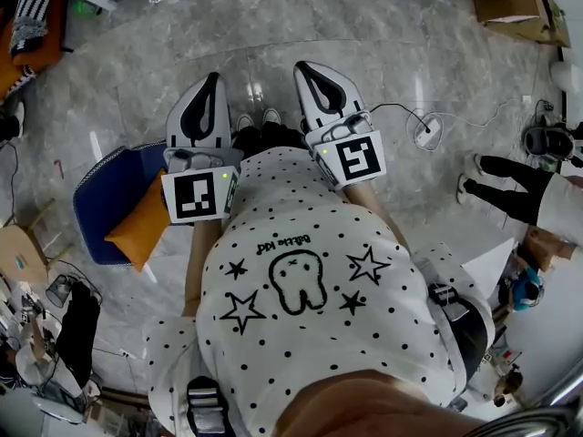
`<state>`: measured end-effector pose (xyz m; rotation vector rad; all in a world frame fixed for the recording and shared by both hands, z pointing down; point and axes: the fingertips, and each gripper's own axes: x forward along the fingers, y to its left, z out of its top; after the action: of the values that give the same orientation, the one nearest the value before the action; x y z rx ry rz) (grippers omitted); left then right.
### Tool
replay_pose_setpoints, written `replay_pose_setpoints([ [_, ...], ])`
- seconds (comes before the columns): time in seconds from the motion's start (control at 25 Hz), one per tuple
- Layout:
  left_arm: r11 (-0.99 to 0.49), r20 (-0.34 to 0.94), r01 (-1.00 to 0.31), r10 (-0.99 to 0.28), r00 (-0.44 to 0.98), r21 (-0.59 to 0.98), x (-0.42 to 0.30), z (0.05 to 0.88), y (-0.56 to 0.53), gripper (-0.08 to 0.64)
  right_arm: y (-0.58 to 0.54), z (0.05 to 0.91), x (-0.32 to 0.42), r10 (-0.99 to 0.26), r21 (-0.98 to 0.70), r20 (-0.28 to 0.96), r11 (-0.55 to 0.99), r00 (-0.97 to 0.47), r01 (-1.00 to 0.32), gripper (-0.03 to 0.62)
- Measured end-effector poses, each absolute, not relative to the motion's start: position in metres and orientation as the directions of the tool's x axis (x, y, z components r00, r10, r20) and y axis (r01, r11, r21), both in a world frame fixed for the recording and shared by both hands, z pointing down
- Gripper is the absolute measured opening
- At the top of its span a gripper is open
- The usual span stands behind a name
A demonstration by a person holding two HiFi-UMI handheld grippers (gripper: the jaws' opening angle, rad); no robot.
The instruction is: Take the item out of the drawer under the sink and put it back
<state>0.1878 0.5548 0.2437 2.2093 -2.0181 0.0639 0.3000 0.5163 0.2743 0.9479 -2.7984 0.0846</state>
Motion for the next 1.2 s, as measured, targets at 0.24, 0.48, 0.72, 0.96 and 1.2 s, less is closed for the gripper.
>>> replay_pose_setpoints([
  [0.24,-0.080,0.111,-0.993,-0.990,0.089,0.086,0.184,0.237,0.552,0.005,0.514,0.265,0.297,-0.600,0.002,0.140,0.795,-0.787,-0.606,0.012],
  [0.48,-0.069,0.110,-0.994,-0.991,0.077,0.080,0.182,0.234,0.555,0.005,0.514,0.265,0.303,-0.598,-0.010,0.153,0.795,-0.787,-0.606,0.012],
  [0.72,-0.122,0.124,-0.990,-0.984,0.130,0.075,0.188,0.232,0.555,0.005,0.515,0.270,0.301,-0.596,-0.024,0.163,0.794,-0.786,-0.607,0.012],
  [0.96,-0.100,0.116,-0.992,-0.987,0.109,0.080,0.141,0.233,0.469,0.005,0.428,0.273,0.258,-0.594,-0.046,0.173,0.792,-0.785,-0.609,0.012],
  [1.2,-0.114,0.103,-0.990,-0.987,0.123,0.085,0.089,0.225,0.433,0.005,0.394,0.262,0.204,-0.609,-0.027,0.167,0.783,-0.775,-0.621,0.012],
])
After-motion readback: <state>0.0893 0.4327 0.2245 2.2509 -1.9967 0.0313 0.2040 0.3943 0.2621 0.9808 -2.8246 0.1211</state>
